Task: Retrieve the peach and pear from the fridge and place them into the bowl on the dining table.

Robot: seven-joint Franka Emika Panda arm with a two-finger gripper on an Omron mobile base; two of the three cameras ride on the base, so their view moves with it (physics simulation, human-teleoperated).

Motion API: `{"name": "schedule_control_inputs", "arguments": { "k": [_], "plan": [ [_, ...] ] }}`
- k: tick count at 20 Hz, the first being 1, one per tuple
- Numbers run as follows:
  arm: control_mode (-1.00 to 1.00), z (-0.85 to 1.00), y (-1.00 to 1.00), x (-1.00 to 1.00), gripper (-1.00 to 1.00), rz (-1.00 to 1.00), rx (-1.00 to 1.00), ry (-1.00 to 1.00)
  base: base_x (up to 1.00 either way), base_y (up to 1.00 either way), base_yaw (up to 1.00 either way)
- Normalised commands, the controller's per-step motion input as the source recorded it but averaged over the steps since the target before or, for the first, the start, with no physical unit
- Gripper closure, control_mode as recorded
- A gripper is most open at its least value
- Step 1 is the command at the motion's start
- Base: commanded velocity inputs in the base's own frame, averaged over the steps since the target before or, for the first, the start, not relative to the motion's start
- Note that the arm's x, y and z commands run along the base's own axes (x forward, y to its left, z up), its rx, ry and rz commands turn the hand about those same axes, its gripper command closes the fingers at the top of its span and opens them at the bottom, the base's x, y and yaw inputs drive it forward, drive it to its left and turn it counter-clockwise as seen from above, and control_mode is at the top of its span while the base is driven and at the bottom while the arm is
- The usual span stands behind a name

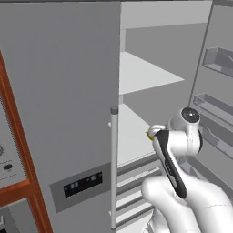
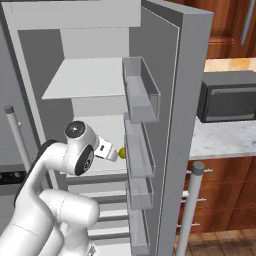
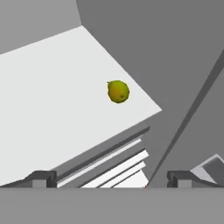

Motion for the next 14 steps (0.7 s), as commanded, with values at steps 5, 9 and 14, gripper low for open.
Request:
{"name": "schedule_control_inputs", "arguments": {
  "k": [5, 9, 14],
  "plan": [
    [-1.0, -0.25, -0.05, 0.31, -1.0, -0.11, 0.0, 0.01, 0.0, 0.0, 0.0],
    [-1.0, -0.12, -0.06, 0.29, -1.0, -0.14, 0.0, 0.05, 0.0, 0.0, 0.0],
    [-1.0, -0.11, -0.12, 0.39, -1.0, -0.08, 0.01, 0.08, 0.0, 0.0, 0.0]
  ]
}}
